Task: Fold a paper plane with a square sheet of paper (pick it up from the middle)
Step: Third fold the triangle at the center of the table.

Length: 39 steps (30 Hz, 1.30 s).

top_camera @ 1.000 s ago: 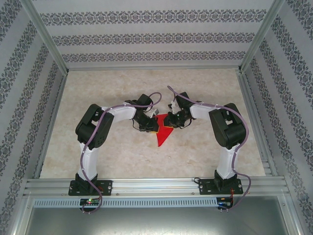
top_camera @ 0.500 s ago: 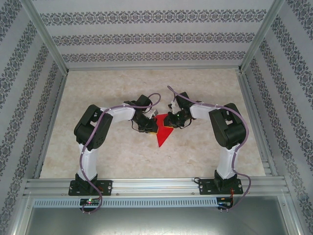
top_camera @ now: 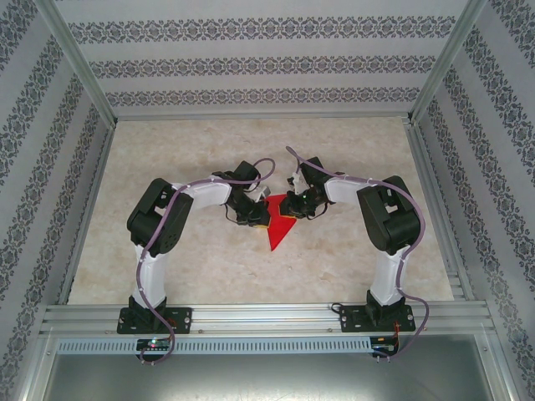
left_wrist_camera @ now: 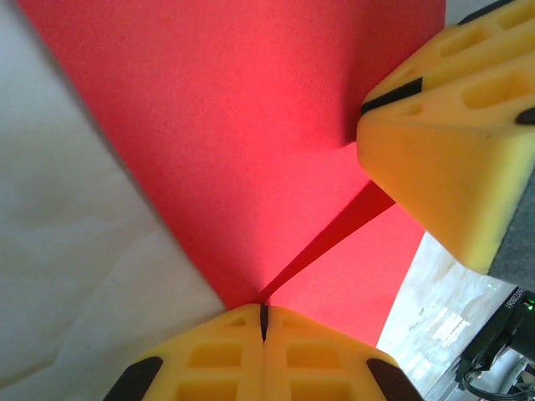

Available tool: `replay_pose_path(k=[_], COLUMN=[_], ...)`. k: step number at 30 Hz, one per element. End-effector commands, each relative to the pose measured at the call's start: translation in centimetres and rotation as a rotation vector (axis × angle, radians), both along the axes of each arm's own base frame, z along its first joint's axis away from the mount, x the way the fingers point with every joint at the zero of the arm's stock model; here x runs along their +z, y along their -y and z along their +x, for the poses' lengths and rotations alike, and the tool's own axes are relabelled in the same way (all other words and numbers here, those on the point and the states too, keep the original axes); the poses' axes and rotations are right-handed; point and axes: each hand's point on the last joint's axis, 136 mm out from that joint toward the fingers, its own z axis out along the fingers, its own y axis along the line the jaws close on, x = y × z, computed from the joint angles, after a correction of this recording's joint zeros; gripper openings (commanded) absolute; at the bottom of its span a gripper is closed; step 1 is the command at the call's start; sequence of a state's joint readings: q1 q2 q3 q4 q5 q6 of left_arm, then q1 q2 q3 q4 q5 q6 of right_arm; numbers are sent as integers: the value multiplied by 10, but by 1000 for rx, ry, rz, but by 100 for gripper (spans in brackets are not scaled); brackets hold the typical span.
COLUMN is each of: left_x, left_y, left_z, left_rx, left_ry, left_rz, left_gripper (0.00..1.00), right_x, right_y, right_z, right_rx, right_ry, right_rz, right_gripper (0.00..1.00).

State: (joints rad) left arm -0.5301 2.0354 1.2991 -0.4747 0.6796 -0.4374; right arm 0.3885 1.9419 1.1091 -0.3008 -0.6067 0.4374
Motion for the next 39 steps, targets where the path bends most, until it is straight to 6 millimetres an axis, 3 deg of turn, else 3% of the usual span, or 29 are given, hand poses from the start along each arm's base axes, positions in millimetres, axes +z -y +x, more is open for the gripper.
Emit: replay_pose_path(k=[1, 11, 18, 26, 30, 35, 39], left_x=[-2, -12, -17, -25, -26, -28, -28], left_y=[2, -4, -6, -9, -10, -10, -9], left_z=[0, -5, -8, -11, -11, -11, -11], left_rx=[-17, -24, -29, -42, -46, -48, -49], left_ry=[-7, -28, -36, -50, -49, -52, -53], left_rz=[20, 44, 57, 77, 81, 85, 84], left_gripper=[6, 5, 5, 5, 5, 5, 5], right_x=[-15, -8, 2, 31, 45, 40, 28], right_y=[10, 10, 10, 15, 6, -9, -14], right_z=[-10, -7, -3, 4, -6, -27, -30], right_rx=[4, -1, -10, -36, -38, -25, -25], right_ry=[-36, -16, 9, 86, 94, 48, 26], right_rz=[-65, -58, -53, -61, -16, 15, 3], right_gripper=[16, 16, 22, 27, 25, 19, 16])
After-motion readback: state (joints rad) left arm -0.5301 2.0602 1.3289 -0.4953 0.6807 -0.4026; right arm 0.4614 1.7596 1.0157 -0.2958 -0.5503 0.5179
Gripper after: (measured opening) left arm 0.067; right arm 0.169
